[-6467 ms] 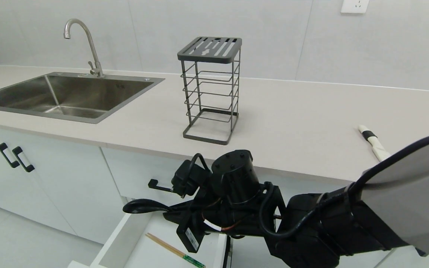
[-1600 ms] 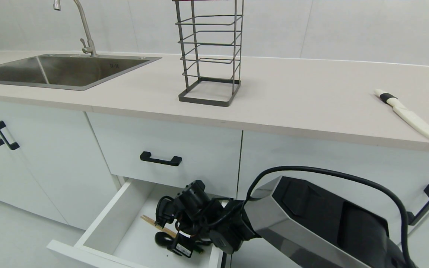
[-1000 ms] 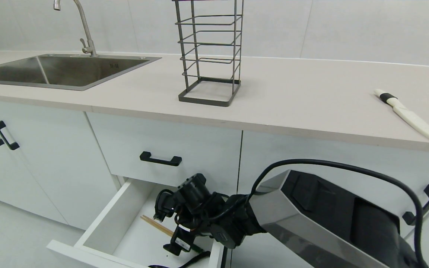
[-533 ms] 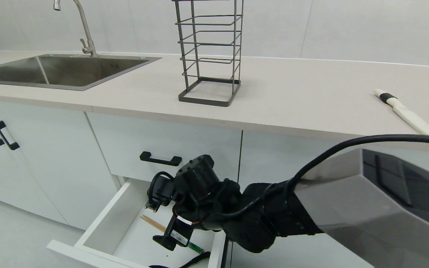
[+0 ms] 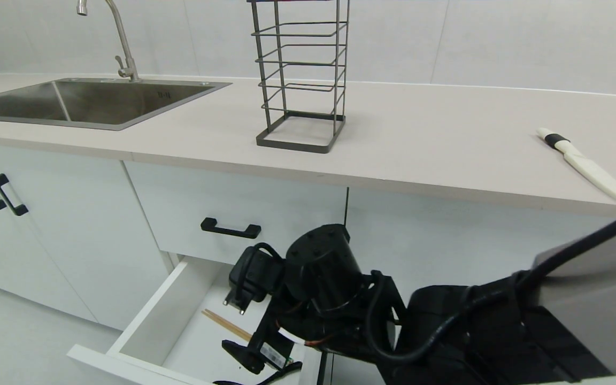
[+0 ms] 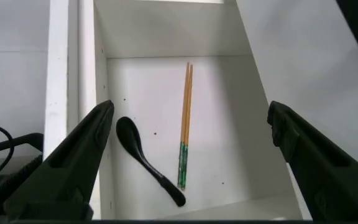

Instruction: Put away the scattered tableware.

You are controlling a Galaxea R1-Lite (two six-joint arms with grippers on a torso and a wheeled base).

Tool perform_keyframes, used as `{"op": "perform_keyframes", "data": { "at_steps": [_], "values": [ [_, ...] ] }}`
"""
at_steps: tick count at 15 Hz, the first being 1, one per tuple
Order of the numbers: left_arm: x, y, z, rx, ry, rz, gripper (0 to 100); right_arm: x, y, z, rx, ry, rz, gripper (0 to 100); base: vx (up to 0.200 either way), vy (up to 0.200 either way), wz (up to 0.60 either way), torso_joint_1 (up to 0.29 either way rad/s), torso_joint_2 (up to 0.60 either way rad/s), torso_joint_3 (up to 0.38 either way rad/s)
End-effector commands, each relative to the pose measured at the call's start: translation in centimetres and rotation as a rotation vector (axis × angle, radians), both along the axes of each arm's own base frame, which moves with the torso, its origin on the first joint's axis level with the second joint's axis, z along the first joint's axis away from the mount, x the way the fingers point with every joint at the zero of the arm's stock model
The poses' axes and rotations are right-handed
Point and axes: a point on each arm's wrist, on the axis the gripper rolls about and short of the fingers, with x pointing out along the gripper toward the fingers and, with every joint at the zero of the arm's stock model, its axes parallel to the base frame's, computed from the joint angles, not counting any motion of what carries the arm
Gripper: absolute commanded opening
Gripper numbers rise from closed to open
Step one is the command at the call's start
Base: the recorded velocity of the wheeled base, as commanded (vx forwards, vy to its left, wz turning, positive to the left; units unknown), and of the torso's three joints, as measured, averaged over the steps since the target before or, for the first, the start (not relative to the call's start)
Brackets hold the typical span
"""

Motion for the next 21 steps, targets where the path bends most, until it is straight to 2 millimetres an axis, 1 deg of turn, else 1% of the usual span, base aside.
{"op": "perform_keyframes", "data": {
  "at_steps": [1,4,6,9,12,13,14,15,16,17,18,19,21],
  "values": [
    [0.0,0.0,0.0,0.000,0.000,0.000,100,-2.3,-3.2,1.4,0.022,-0.018,-0.003,100,0.000,0.000,0.00,0.000,0.00,0.000],
    [0.0,0.0,0.0,0.000,0.000,0.000,100,-4.3,-6.6,1.2,0.001,-0.016,-0.018,100,0.000,0.000,0.00,0.000,0.00,0.000],
    [0.0,0.0,0.0,0.000,0.000,0.000,100,-5.5,-8.4,1.2,-0.013,-0.012,-0.018,100,0.000,0.000,0.00,0.000,0.00,0.000],
    [0.0,0.0,0.0,0.000,0.000,0.000,100,-7.0,-10.9,1.6,-0.015,-0.018,-0.024,100,0.000,0.000,0.00,0.000,0.00,0.000],
    [0.0,0.0,0.0,0.000,0.000,0.000,100,-7.9,-12.8,2.2,-0.002,-0.024,-0.028,100,0.000,0.000,0.00,0.000,0.00,0.000],
    [0.0,0.0,0.0,0.000,0.000,0.000,100,-8.9,-14.7,2.3,-0.004,-0.024,-0.032,100,0.000,0.000,0.00,0.000,0.00,0.000],
    [0.0,0.0,0.0,0.000,0.000,0.000,100,-9.3,-15.7,2.4,0.002,-0.028,-0.040,100,0.000,0.000,0.00,0.000,0.00,0.000],
    [0.0,0.0,0.0,0.001,0.000,0.000,100,-9.7,-17.2,2.9,0.019,-0.038,-0.061,100,0.000,0.000,0.00,0.000,0.00,0.000],
    [0.0,0.0,0.0,0.000,0.000,0.000,100,-10.0,-18.3,3.3,0.030,-0.045,-0.073,100,0.000,0.000,0.00,0.000,0.00,0.000],
    [0.0,0.0,0.0,0.000,0.000,0.000,100,-10.3,-18.9,3.4,0.036,-0.047,-0.077,100,0.000,0.000,0.00,0.000,0.00,0.000],
    [0.0,0.0,0.0,0.000,0.000,-0.002,100,-11.1,-20.3,3.8,0.058,-0.060,-0.083,100,0.000,0.000,0.00,0.000,0.00,0.000],
    [0.0,0.0,0.0,0.000,0.000,0.000,100,-11.6,-21.2,4.1,0.077,-0.070,-0.084,100,0.000,0.000,0.00,0.000,0.00,0.000],
    [0.0,0.0,0.0,0.000,0.000,0.000,100,-12.3,-22.8,5.1,0.124,-0.095,-0.102,100,0.000,0.000,0.00,0.000,0.00,0.000]
  ]
}}
